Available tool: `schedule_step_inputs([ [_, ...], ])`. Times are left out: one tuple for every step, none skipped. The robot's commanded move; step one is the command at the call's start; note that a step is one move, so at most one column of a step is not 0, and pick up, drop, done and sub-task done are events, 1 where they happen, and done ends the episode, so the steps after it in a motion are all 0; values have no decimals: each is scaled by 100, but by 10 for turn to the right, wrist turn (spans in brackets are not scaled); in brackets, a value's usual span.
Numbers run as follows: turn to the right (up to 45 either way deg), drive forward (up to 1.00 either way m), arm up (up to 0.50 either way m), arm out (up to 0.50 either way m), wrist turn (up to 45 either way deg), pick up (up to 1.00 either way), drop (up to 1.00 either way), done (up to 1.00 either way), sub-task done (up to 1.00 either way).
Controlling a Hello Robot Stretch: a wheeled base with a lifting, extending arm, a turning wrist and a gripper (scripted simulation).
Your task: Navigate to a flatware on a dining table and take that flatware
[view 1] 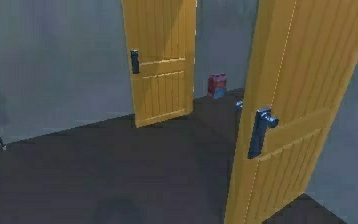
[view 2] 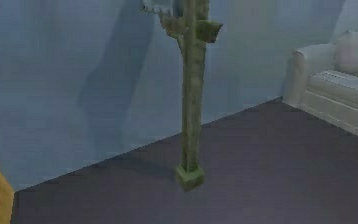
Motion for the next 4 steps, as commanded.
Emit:
schedule_step_inputs([
  [0, 90, 0, 0, 0, 0, 0, 0, 0],
  [-120, 0, 0, 0, 0, 0, 0, 0, 0],
  [0, 40, 0, 0, 0, 0, 0, 0, 0],
  [450, 0, 0, 0, 0, 0, 0, 0, 0],
])
